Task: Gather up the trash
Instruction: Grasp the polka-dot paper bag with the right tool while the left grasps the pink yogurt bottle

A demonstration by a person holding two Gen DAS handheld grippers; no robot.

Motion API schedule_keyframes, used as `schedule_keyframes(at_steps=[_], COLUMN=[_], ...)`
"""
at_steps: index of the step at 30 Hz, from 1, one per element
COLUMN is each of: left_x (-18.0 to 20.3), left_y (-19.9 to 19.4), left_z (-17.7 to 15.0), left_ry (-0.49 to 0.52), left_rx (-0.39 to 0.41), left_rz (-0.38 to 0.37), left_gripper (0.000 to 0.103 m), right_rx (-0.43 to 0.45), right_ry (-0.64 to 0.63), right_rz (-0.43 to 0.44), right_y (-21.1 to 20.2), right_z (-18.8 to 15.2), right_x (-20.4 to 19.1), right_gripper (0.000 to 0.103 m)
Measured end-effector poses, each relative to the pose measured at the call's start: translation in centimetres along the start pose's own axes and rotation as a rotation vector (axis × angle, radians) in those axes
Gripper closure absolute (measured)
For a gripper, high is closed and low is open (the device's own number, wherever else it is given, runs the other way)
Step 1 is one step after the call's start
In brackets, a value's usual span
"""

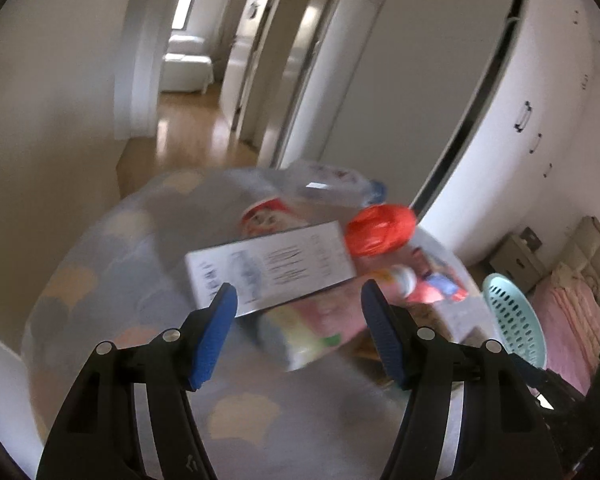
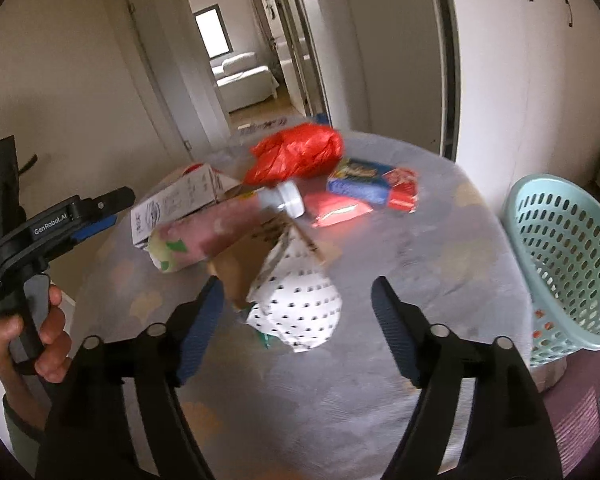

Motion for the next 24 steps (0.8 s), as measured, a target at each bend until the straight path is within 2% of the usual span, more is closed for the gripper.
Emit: schedule_keyframes(at_steps=[5,7,9,11,14,19,20,24], left_x=[-0.6,-0.3,-0.1,0.2,0.9,2.5,2.9,4.8], left_y=[2.1,2.7,3.3,3.7,3.7,2.8,2.5,2.0], left_z=[-1.2,-1.8,-2.5,-3.0,-3.7,-5.1,-5.4,-6.8], left_ry=[0.017,0.029,0.040,0.051,0.068,0.101,0.105,0.106], left_rx=[-0.078,-0.094,-0.111,-0.129,-0.140,-0.150,-0.157,-0.192], left_rz=[-0.018,-0.026,-0.034,-0.045,-0.070,-0.092,-0.110,-0.194], left_gripper=[0.042,0.042,0.042,0.042,0.044,0.044,0.044,0.044], right_rx=[-0.052,-0.058,-0.073,-0.079,-0.076,-0.055,-0.047,-0.032], right_ry=[-0.006,0.006,0.013,0.022,0.020,0.029,0.035,0.072], right_rz=[-0.024,-0.035,-0.027,-0.004,-0.022,-0.045,-0.058,-0.071], right_y=[2.2,2.4,2.8,2.9,2.7,1.6,1.2,0.3], right_z=[-0.7,-0.8,-0.8,-0.9,-1.0,-0.9,-0.7,-0.2], right_x=[-0.5,0.0,0.4,0.6,1.0,2.3,2.8,4.5], right_gripper=[0.029,0.035,0.055,0.069,0.077,0.081,0.084,0.085])
Point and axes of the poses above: each gripper's, at about its wrist camera, not at the fingertips, and y roughly the way its jaws point, x to its right, z to its top, the point moved 3 cm from there along y, roughly the way its jaws point, and after that the axes turned 2 degrees about x, right-handed, at the moved point
